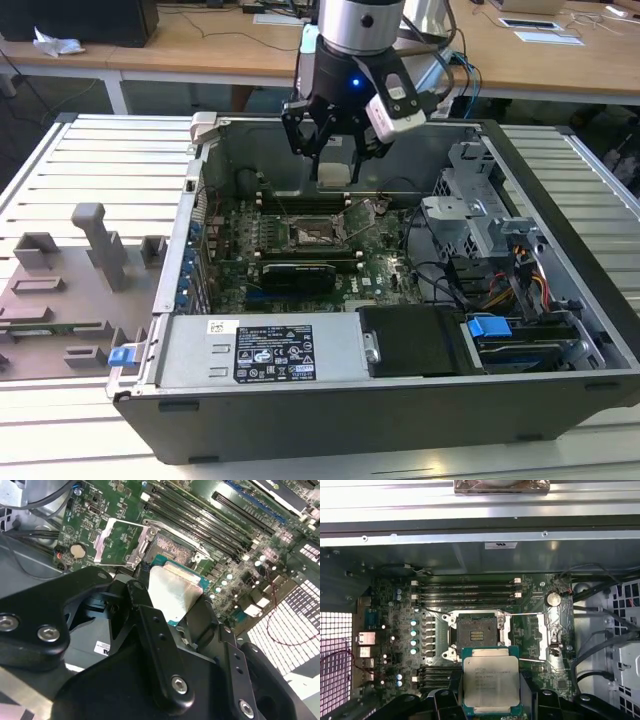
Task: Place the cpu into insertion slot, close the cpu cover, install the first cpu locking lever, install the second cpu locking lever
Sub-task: 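Place the cpu into insertion slot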
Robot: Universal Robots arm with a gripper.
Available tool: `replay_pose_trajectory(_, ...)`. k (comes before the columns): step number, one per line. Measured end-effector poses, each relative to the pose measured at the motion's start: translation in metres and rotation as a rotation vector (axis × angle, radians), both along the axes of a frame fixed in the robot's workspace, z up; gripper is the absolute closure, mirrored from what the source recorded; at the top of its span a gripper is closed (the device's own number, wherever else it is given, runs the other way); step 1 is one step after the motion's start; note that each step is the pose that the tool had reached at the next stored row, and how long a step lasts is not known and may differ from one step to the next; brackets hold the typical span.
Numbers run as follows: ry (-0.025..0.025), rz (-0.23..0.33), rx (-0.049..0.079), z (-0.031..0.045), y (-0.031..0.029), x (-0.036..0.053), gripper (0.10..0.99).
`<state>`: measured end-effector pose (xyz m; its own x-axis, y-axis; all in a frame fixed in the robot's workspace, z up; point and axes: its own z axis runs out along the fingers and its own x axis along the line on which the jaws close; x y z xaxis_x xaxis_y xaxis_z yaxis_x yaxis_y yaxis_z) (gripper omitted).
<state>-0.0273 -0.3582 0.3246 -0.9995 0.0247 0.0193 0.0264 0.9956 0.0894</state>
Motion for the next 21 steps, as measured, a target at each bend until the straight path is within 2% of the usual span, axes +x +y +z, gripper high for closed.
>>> replay_pose_trajectory(7,0.0,0.0,0.0,-0.0169,0.0007,-0.0005,0.545)
replay_pose_trajectory(9,0.0001,0.0,-0.002,-0.0223,0.0038,-0.0007,0.545)
replay_pose_trajectory(14,-0.0001,0.0,-0.003,-0.0293,0.0114,-0.0012,0.545)
replay_pose_trajectory(21,0.0,0.001,-0.003,-0.0408,0.0131,-0.0019,0.545)
